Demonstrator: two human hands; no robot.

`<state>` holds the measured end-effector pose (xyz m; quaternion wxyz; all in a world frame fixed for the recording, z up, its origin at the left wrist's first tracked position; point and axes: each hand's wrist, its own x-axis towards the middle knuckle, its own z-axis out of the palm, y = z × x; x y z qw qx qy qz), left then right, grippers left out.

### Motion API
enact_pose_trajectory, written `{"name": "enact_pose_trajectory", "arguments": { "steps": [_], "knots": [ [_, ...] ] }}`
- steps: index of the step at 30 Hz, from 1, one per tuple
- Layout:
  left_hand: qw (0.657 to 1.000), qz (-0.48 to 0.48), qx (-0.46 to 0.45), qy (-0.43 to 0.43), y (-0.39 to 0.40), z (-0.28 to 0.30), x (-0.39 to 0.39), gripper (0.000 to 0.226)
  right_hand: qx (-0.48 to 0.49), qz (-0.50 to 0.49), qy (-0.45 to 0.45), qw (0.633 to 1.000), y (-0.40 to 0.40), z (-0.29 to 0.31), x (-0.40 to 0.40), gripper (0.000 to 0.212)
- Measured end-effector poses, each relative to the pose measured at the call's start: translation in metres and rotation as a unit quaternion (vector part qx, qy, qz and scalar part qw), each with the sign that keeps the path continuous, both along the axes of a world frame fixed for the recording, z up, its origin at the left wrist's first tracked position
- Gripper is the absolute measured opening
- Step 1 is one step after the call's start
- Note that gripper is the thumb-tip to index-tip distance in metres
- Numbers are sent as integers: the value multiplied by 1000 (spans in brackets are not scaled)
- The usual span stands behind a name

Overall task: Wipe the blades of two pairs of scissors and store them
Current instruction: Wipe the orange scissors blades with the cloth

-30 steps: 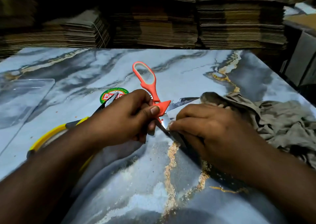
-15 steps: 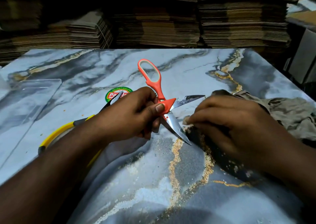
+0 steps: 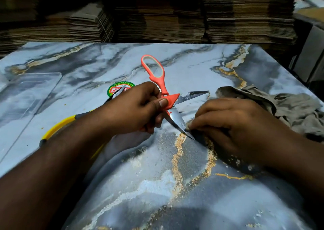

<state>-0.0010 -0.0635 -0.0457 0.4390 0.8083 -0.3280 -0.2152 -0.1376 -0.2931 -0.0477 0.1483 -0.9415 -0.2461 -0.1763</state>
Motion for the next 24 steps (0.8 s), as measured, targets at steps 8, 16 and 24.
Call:
{"name": "enact_pose_trajectory", "arguments": {
  "steps": [8, 16, 24],
  "knots": [
    [1000, 0, 7, -12, 0, -4, 3, 20, -33, 3, -10, 999, 3, 7, -4, 16],
    [1000, 5, -8, 3, 2, -5, 3, 21, -29, 18, 40, 999, 7, 7, -8, 18],
    [999, -4, 24, -31, -1, 0, 0, 22, 86, -15, -13, 996, 2, 10, 0, 16]
  ]
}}
